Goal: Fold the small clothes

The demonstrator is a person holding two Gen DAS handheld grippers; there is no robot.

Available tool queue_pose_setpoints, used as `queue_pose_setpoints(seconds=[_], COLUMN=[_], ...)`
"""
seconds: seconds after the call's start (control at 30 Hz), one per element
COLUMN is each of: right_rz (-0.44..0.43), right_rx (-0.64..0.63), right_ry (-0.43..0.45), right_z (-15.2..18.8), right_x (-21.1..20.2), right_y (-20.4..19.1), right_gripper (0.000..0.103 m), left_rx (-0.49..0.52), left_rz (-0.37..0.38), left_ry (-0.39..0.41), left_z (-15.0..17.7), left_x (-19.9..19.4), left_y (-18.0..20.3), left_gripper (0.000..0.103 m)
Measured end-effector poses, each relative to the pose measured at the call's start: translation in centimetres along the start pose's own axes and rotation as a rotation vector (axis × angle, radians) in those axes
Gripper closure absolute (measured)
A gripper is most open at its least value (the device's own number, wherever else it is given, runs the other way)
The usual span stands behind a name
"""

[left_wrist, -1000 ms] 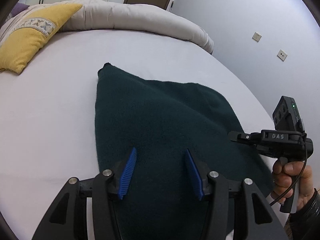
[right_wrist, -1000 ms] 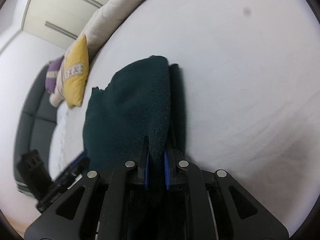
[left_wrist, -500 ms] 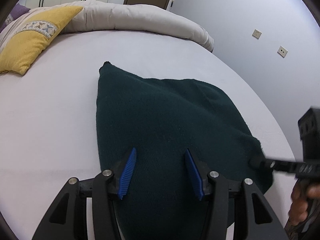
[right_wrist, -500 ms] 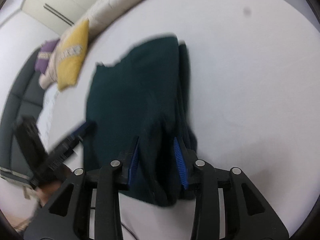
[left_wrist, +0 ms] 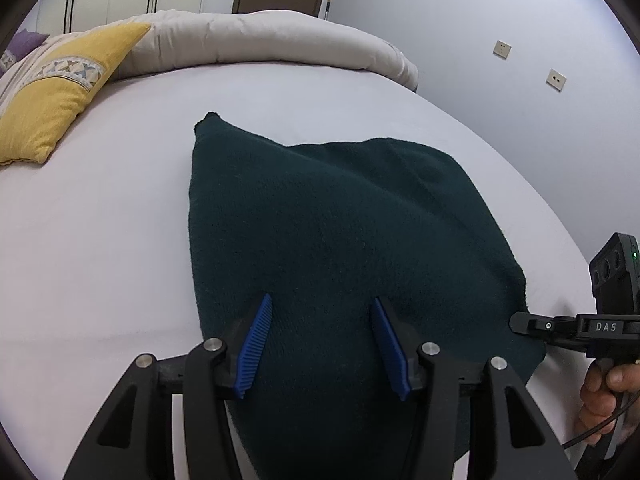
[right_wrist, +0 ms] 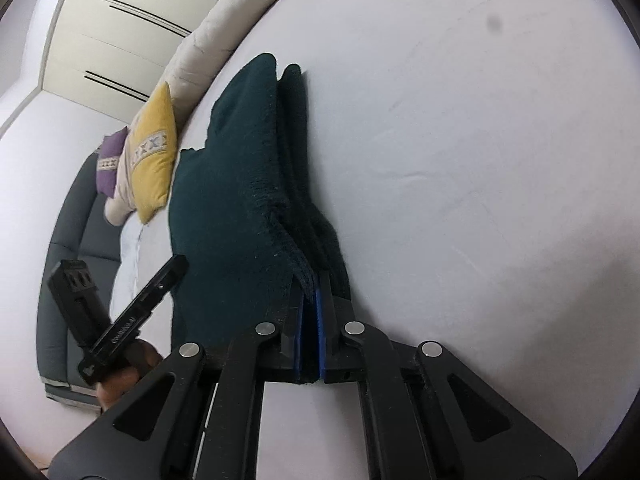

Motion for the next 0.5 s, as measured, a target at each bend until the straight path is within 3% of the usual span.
queue_pose_setpoints(seconds=[0.07,0.13,0.17,0.23,0.3,0.4,0.5], right_rz=[0.042,0.127,0.146,0.113,0.035,0.001,0.026], right_rx=[-0.02,-0.047,-0.07,-0.113,-0.152,-0.209,-0.162], right_ry=[-0.001,0.034,0.07,0.113,0.088,0.04,-0.015], right_z=[0.4,0.3,0.0,-0.5,-0.9,-1.6,-2.7], right_x=[-0.7,-2.0,-2.9,-3.9,-3.1,-0.1,3.6], right_y=[-0.7,-1.5,-2.4,-4.8,-7.3,-9.6,-8.4], right_gripper=[0.1,0.09,0.09,0.09,0.09,0.09,0.092], left_rx=[-0.011,-0.013,-0.012,0.001,0.027,0.028,0.026], left_rz=[0.007,-0.007,-0.016,-0.035,-0.057,-0.078,-0.101], left_ry=[-0.006,0.004,0.025,0.064,0.072,0.022,-0.05], left_z=[-0.2,-0.7,-1.2,-2.5,-4.0,-5.3,-4.9], left_x=[-0.5,-1.7,-2.4,-3.4,-3.2,-0.8,2.0], left_y=[-0.2,-0.3,-0.4,-0.4,-0.5,-1.4,-2.1], left_gripper=[0.048,0.049,0.049,0.049,0.049,0.049,0.049])
Point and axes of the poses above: each gripper's, at about its wrist camera, not at the fingertips, and x roughly the way its jaws point, y to its right, z to its underside, the point moved 7 cm from there along x, roughly the way its jaws point, and after that the axes turned 14 degrees about x, right-handed, at the moved point
